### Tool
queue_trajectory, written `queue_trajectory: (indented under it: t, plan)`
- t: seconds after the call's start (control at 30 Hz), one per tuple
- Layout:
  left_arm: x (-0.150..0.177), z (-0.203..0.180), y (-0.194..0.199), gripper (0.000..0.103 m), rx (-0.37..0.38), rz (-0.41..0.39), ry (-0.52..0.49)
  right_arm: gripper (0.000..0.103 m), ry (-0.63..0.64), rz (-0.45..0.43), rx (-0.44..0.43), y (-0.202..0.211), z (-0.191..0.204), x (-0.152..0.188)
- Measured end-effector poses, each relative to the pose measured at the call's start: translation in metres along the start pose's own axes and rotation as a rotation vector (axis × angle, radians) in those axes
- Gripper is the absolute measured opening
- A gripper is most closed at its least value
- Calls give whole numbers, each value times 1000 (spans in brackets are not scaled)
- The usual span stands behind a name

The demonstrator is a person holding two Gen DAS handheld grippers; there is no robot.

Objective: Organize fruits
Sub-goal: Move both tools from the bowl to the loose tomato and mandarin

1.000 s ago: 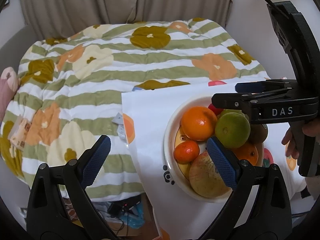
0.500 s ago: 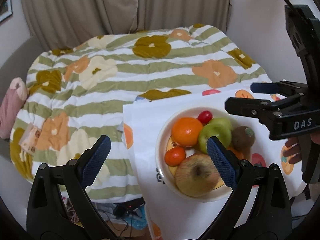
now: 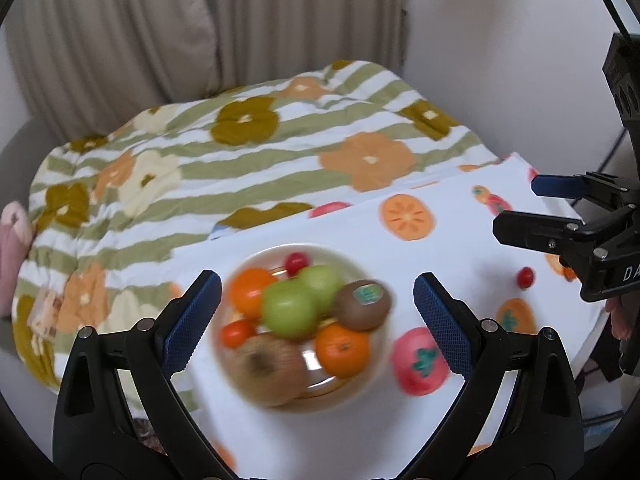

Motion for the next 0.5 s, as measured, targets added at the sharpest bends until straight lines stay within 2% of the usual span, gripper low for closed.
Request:
queue_trajectory:
  t: [0.1, 0.27, 0.5]
  plan:
    - [-7, -32, -5, 102, 30, -2, -43, 103, -42, -25, 71, 16, -33, 16]
    - [-13, -89, -21, 102, 91, 8, -114, 103, -140, -49, 106, 36, -80, 46]
    - [-9, -166, -51, 102, 186, 38, -239, 103, -274, -40, 194, 49, -145, 95]
Point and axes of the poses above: each gripper's, at about its wrist camera, not at the fingertips, and y roughly against the way its jaws point, z to its left, x to its underside, the point moved 5 cm from there along -y, roughly the way its jaws point, and after that the axes turned 8 degrees about z, right-handed, at the moved point
